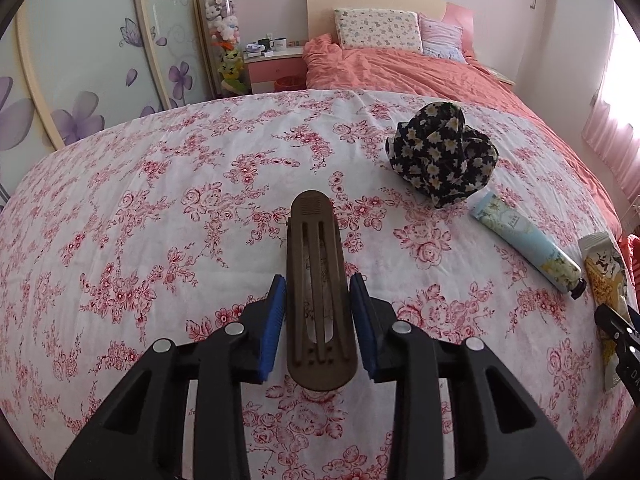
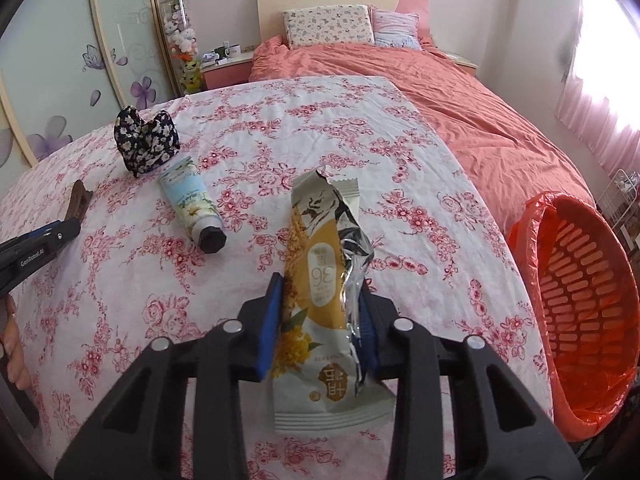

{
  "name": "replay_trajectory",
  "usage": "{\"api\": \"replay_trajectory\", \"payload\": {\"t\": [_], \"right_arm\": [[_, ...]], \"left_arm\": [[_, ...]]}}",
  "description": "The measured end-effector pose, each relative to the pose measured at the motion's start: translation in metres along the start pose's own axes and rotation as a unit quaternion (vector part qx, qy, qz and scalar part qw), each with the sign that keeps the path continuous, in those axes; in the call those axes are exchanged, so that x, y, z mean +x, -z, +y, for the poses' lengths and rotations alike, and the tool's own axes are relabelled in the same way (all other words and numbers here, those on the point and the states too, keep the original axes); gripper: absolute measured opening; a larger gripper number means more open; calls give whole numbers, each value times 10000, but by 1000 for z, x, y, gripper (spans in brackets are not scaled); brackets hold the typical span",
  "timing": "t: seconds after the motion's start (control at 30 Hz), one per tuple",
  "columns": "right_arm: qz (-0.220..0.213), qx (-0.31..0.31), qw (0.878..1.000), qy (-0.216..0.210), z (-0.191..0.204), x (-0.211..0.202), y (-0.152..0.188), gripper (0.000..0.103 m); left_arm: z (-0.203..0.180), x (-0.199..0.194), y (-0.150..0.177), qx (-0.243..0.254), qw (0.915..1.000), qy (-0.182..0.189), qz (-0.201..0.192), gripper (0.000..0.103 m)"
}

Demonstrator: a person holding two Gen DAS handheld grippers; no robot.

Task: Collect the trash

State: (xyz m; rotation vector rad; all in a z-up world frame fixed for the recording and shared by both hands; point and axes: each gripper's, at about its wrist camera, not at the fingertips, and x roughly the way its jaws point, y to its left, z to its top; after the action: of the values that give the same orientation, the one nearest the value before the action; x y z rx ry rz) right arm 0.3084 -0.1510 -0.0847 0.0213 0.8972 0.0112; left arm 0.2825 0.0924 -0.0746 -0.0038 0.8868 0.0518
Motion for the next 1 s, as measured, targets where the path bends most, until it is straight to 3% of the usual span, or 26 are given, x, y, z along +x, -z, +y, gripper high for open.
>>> {"api": "replay_trajectory", "payload": {"t": [0.1, 0.5, 0.77, 1.0], "right_arm": [[-42, 40, 10000, -77, -2, -4, 1, 27], [-373, 296, 9983, -349, -15, -49, 0, 26], [-736, 518, 9951, -420, -40, -99, 0, 26], [-1026, 604, 9926, -234, -67, -134, 5, 26]], "left_arm": [[3, -3, 2, -37, 10000, 66, -24, 33], [2, -36, 8, 101, 9995, 55, -294, 33], [-24, -75, 5, 310, 9973, 306, -594, 33], [-62, -107, 6, 608, 9925, 677, -819, 33]]}}
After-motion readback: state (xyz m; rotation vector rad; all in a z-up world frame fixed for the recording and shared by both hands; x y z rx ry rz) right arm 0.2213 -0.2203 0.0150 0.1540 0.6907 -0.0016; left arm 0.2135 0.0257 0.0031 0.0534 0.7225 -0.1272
